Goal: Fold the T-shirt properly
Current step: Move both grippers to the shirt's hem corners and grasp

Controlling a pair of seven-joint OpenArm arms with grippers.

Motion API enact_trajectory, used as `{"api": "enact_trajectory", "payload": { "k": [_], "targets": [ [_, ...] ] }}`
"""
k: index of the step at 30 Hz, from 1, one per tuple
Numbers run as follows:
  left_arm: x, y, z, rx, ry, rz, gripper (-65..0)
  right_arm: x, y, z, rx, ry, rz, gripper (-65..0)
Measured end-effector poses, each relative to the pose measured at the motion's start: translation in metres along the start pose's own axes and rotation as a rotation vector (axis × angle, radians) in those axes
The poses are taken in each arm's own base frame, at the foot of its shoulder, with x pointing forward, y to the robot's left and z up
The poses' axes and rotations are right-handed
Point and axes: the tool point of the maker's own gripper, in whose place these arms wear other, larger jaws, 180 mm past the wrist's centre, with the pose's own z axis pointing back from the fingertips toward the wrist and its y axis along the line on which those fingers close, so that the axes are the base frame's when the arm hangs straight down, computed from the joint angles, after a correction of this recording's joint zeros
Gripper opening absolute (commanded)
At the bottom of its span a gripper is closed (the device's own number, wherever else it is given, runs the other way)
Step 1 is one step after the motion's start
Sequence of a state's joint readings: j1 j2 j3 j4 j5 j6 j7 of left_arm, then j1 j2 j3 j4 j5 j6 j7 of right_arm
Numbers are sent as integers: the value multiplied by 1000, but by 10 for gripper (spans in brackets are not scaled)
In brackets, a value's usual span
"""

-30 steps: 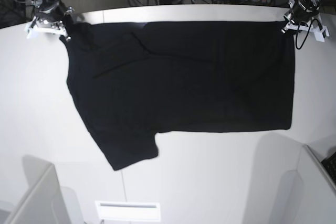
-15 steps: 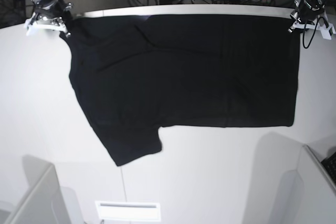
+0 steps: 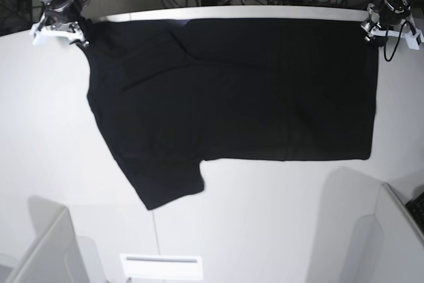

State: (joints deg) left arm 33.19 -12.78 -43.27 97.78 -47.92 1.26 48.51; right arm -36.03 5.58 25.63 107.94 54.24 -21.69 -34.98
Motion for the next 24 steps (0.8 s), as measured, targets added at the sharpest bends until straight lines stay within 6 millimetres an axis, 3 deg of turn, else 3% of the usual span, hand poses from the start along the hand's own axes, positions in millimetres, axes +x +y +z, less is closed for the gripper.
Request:
{"api": "enact_trajectory", "payload": {
  "k": [3, 7, 10, 15, 20, 24],
  "targets": [
    [20, 14, 9, 30, -62, 35, -86, 30, 6, 5, 13, -87, 1, -395],
    [64, 15, 25, 43, -198, 45, -87, 64, 41, 1, 95, -142, 37, -393],
    [95, -10, 23, -24, -275, 59, -87, 91, 66, -3, 140, -201, 80, -392],
    [141, -39, 26, -92, -388, 65, -87, 104, 97, -26, 192, -178, 107, -347],
    [167, -67, 24, -156, -442, 78, -87, 118, 133, -52, 249, -157, 162, -330],
    [184, -101, 15, -128, -450, -101, -87, 128, 179, -70, 335, -144, 226, -330]
  ]
}}
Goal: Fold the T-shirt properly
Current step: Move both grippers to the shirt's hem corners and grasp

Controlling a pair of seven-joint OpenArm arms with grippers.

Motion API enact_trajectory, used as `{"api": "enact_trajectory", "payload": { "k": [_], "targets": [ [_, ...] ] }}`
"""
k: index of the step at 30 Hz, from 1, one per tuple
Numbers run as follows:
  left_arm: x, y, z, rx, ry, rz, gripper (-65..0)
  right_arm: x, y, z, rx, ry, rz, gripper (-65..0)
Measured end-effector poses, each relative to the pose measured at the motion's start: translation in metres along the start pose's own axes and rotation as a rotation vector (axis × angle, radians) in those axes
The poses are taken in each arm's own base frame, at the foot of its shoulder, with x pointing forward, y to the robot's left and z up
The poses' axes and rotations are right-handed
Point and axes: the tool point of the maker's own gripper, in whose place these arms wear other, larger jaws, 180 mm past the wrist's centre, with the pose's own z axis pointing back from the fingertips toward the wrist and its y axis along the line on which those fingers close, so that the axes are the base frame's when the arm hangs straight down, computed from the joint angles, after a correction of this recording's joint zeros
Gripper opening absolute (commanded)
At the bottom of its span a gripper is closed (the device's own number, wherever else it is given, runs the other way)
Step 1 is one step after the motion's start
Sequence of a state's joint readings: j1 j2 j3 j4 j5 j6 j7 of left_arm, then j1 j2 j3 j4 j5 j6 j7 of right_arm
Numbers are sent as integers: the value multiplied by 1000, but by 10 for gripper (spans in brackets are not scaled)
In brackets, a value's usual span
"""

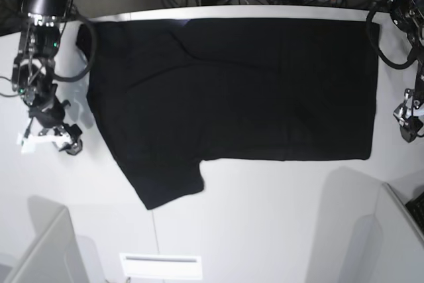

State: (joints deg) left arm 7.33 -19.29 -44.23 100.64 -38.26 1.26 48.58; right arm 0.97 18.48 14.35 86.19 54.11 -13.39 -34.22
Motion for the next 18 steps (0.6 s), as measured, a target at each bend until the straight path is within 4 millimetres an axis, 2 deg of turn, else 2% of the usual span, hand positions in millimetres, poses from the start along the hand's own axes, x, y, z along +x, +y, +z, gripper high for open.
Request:
{"api": "enact_trajectory", "payload": {
  "k": [5, 10, 14, 18],
  "targets": [
    [-2, -24, -13, -4, 6, -90, -87, 13, 17, -36, 46, 42, 36, -318],
    [16, -28, -20, 16, -36, -104, -87, 15, 37, -71, 100, 114, 73, -287],
    [5, -19, -36, 34, 14, -61, -81, 11, 42, -90, 66, 162, 120, -230],
    [-5, -4, -43, 63, 62, -54, -79, 7, 47, -106, 29, 162, 233, -206]
  ]
}}
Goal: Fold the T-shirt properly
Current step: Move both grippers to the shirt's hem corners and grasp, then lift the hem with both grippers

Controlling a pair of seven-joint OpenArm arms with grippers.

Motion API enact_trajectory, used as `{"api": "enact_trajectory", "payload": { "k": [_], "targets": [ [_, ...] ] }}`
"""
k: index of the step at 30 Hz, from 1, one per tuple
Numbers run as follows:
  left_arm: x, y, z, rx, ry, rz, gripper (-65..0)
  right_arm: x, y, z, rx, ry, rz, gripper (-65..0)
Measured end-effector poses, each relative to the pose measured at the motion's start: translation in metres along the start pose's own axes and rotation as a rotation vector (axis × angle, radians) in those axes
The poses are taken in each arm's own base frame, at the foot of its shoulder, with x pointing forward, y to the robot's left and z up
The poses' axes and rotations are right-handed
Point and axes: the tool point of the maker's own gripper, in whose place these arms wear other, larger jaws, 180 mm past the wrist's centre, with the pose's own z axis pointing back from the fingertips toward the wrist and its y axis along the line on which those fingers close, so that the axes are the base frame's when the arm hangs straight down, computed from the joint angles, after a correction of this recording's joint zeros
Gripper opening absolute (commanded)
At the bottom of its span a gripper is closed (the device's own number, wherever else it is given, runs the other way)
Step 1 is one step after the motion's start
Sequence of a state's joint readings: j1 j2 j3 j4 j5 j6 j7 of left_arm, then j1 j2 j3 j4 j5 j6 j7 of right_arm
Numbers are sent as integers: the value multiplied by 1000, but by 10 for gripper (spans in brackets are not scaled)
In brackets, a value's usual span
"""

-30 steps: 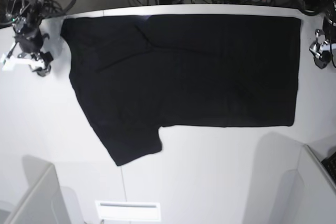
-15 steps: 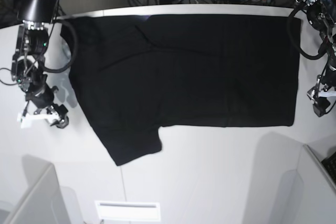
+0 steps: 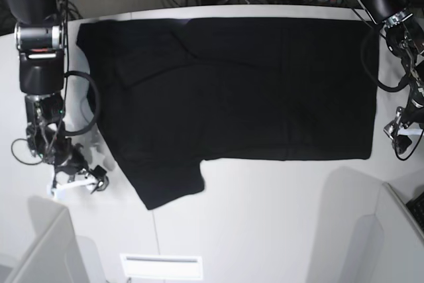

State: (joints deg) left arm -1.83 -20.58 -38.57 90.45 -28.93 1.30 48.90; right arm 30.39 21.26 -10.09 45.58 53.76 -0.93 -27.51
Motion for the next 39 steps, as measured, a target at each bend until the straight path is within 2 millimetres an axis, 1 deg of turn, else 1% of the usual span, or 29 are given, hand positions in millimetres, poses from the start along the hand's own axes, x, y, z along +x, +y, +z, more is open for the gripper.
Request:
{"api": "enact_trajectory", "payload": {
  "k": [3, 5, 8, 10, 13, 16, 21, 22, 24, 27, 28, 30, 31, 33, 34, 39],
  "targets": [
    [1, 6, -2, 14, 1, 0, -79, -14, 15, -13, 38, 52, 87, -207],
    [-3, 8, -3, 17, 13, 1, -79, -23, 22, -20, 71, 71, 126, -209],
    [-4, 12, -3, 25, 23, -7, -79, -34, 21, -29, 63, 92, 133, -209],
    [-3, 18, -3, 35, 23, -11, -79, -34, 19, -31, 56, 79, 147, -209],
    [-5, 28, -2, 60, 36, -27, -79, -36, 25, -35, 56, 70, 196, -210],
    [-8, 28, -3, 56, 44, -26, -79, -42, 33, -37, 68, 78, 221, -210],
    [-25, 38, -12, 77, 98, 1, -79, -44, 39, -38, 77, 79, 224, -215],
    [-28, 40, -13, 82, 106, 5, -77, -45, 40, -39, 80, 78, 224, -228],
    [-28, 36, -17, 77, 113, 13, -77, -46, 41, -39, 82, 81, 223, -281],
    [-27, 17, -28, 39, 127, -10, -77, -51, 43, -40, 85, 90, 221, -401],
    [-27, 11, -32, 28, 132, -15, -64, -51, 42, -40, 84, 93, 221, -435],
    [-29, 2, -41, 14, 155, -23, 0, -52, 40, -40, 80, 98, 220, -504],
    [-31, 0, -45, 13, 168, -19, 0, -53, 40, -40, 79, 98, 219, -534],
    [-35, -3, -53, 13, 191, 0, 0, -54, 37, -40, 75, 102, 218, -624],
    [-36, -4, -58, 12, 202, 17, 0, -56, 38, -40, 75, 110, 217, -650],
    [-32, -16, -80, 3, 234, 99, 0, -56, 36, -40, 75, 109, 212, -650]
  ]
}}
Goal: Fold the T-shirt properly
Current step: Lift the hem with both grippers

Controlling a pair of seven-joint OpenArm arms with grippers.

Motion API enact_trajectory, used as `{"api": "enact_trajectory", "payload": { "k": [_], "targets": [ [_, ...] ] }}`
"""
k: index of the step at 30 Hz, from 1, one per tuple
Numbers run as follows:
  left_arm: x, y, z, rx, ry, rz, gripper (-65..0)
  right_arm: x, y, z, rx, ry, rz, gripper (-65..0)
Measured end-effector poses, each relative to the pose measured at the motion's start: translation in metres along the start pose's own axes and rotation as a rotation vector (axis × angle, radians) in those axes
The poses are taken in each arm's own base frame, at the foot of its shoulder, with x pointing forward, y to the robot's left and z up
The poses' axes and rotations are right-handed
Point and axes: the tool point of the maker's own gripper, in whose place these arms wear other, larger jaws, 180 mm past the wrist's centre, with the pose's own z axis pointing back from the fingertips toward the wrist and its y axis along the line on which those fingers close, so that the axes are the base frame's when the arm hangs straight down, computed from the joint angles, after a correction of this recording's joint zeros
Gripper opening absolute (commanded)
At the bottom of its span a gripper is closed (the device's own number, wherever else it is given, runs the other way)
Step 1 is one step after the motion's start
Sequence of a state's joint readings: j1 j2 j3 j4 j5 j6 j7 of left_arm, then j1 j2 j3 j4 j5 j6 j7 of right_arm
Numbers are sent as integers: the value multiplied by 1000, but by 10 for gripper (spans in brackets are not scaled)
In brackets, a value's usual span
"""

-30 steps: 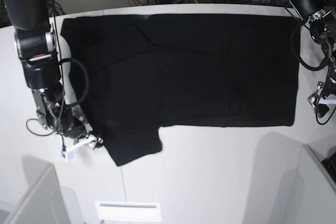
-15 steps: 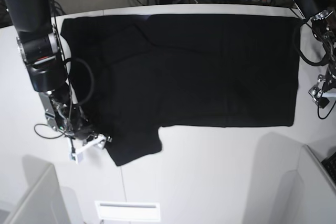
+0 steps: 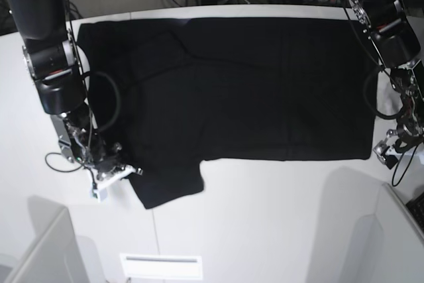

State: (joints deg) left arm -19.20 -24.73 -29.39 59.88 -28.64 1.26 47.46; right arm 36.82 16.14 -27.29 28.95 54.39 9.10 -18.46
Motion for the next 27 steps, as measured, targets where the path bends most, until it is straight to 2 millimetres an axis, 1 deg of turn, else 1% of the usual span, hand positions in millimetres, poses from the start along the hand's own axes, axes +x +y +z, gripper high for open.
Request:
{"api": "enact_trajectory", "payload": {
  "k": [3, 6, 8, 10, 11, 14, 17, 21, 27],
  "targets": [
    [-1, -18, -16, -4, -9, -67, 0, 0, 0, 0, 1, 2, -2, -650],
    [-17, -40, -30, -24, 16, -146, 0, 0, 1, 0, 2, 1, -2, -650],
    [-27, -48, -38, -32, 34, -169, 0, -1, 1, 0, 2, 2, -2, -650],
    [-31, -45, -44, -21, 38, -160, 0, -1, 1, 0, 2, 2, -1, -650],
    [-31, -40, -46, -4, 39, -158, 0, -1, 1, 0, 2, 2, -2, -650],
    [-24, -30, -48, 24, 25, -144, 0, -1, 1, 0, 2, 2, -2, -650],
    [-25, -35, -49, 16, 28, -148, 0, 0, 1, 0, 1, 2, -2, -650],
    [-33, -46, -51, 7, 38, -231, 0, -1, 1, 0, 2, 2, -2, -650],
    [-35, -48, -52, 7, 40, -245, 0, 0, 1, 0, 2, 2, -2, -650]
  ]
}}
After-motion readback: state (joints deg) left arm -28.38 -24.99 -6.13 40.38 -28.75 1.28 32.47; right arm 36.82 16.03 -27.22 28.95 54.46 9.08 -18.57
